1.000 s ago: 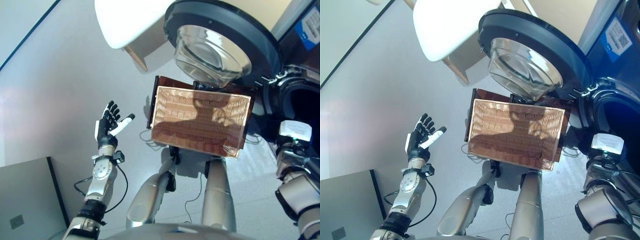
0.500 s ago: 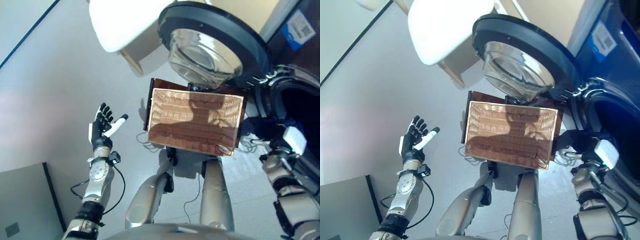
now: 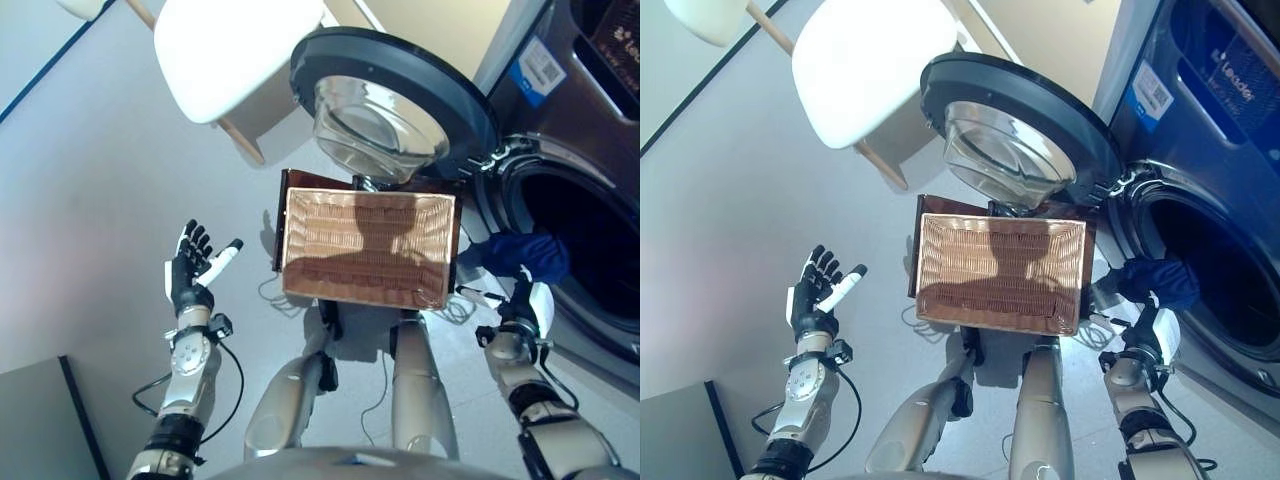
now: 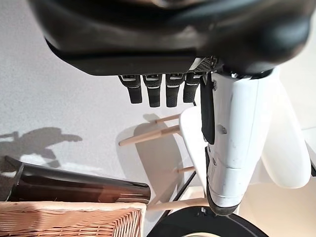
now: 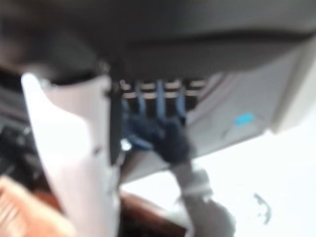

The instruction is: Pick up the clothes and place them into the washing machine

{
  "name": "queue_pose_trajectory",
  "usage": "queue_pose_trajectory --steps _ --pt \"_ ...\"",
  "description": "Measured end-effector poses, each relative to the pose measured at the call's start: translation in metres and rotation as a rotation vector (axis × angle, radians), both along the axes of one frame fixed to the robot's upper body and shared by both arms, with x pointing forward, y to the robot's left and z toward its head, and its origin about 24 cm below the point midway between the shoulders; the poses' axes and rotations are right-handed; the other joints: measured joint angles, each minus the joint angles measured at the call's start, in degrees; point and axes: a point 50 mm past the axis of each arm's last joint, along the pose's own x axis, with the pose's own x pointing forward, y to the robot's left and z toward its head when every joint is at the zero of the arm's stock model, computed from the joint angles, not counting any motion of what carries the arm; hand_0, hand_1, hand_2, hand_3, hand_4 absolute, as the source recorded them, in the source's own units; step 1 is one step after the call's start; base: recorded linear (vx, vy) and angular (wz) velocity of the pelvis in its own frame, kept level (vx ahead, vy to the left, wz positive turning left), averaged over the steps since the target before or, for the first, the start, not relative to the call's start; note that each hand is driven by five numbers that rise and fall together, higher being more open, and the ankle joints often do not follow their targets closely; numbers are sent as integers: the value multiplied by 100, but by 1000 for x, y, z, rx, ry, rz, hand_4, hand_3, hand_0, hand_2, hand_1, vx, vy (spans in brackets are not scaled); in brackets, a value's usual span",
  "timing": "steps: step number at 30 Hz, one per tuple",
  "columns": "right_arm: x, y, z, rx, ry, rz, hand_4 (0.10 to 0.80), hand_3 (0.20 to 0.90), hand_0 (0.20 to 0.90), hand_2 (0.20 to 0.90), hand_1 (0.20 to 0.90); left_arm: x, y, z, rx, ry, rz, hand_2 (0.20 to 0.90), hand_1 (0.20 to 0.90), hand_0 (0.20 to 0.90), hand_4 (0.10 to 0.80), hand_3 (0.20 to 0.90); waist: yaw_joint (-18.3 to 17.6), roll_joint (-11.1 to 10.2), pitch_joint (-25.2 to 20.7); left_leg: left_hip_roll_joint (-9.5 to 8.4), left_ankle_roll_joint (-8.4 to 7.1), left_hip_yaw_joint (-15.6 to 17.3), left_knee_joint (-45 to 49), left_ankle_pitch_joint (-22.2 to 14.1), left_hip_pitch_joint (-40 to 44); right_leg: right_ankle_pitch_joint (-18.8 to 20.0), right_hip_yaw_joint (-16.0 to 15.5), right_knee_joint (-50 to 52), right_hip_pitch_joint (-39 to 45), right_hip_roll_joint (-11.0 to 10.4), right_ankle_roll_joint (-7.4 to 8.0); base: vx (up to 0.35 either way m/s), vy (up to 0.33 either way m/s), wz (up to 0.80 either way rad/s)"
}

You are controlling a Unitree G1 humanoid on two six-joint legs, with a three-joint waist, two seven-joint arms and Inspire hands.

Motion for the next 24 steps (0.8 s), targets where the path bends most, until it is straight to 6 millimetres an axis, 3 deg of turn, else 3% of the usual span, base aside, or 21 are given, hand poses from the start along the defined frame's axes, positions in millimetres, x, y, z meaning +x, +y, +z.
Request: queue_pose_trajectory --steps 4,13,24 --pt "-3 0 -8 230 -119 -190 800 900 900 900 900 -1 1 -1 -6 4 4 900 900 900 800 900 57 -100 -81 6 10 132 -10 -26 31 55 103 -98 13 31 13 20 8 -13" --pt "-18 -7 -22 542 -264 -465 800 900 900 900 900 -6 2 -7 -28 25 -2 900 900 900 800 900 134 -95 -96 11 33 259 26 -102 73 113 224 -225 80 70 33 0 5 -8" --pt "-30 -4 -32 613 -292 -647 800 900 900 900 900 -7 -1 -9 -36 33 -14 900 900 900 800 900 156 133 -264 20 49 311 -13 -143 40 176 257 -397 86 82 48 3 9 -1"
